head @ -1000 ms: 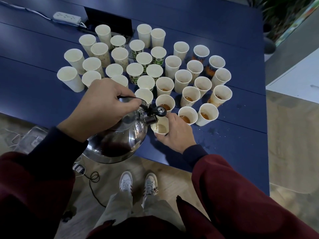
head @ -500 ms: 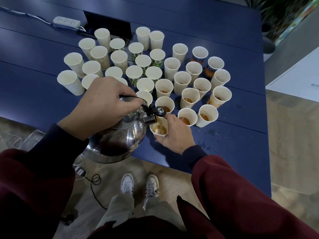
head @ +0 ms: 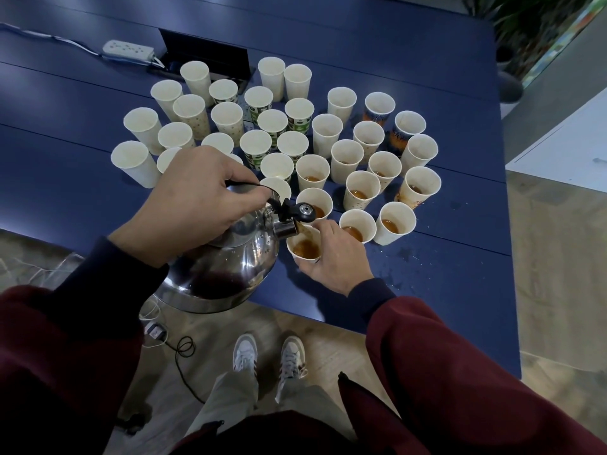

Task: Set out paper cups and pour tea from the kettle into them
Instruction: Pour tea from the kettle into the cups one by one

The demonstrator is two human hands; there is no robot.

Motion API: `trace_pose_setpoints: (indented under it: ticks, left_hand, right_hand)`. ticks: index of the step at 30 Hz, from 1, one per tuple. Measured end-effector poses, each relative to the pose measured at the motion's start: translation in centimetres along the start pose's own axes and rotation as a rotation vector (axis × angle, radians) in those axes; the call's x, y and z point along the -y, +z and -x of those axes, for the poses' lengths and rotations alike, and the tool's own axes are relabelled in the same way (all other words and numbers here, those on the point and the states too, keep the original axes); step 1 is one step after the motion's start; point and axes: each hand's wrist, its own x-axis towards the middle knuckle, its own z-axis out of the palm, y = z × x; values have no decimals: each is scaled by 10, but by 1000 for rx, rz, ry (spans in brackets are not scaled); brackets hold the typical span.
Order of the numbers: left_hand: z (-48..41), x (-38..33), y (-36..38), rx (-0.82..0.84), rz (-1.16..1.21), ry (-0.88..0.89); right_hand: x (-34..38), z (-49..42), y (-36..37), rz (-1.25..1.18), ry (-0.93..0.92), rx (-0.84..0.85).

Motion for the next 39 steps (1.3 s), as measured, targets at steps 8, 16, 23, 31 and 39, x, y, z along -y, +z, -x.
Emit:
trace_pose_setpoints:
  ticks: [8,16,23,31,39]
  left_hand:
    - [0,0,-1,0,2,-12]
    - [4,1,-1,-39,72,-78]
    - [4,1,-7,-128,359,-270]
    - [-7,-32,-20,-43,1077,-511]
    - [-19,-55,-4,27,1088,-328]
  right_hand:
    - [1,0,-5,12,16,48]
    - [6,-4,-19,37,73,197]
    - [13,-21,-79,-87,203,9]
    - [98,-33,-146,-509,-17,-373]
    - [128,-55,-156,-765,201,12]
